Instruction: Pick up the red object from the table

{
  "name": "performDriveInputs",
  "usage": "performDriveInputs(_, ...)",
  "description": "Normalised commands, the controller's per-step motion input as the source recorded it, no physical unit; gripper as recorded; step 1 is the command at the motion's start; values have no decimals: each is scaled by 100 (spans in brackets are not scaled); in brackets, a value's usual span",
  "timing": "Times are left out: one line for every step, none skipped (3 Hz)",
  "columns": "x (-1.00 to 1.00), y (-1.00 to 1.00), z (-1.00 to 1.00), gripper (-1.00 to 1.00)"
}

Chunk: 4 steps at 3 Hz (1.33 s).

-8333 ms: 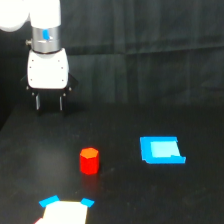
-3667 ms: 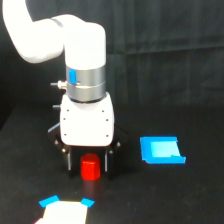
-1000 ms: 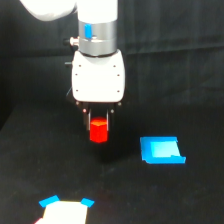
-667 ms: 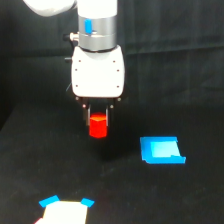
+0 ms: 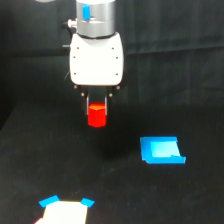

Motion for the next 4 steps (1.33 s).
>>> performDriveInputs(0, -41, 35, -80)
performDriveInputs(11, -21, 8, -100)
performDriveInputs(17, -57, -13, -67)
performDriveInputs(50, -44, 9, -100)
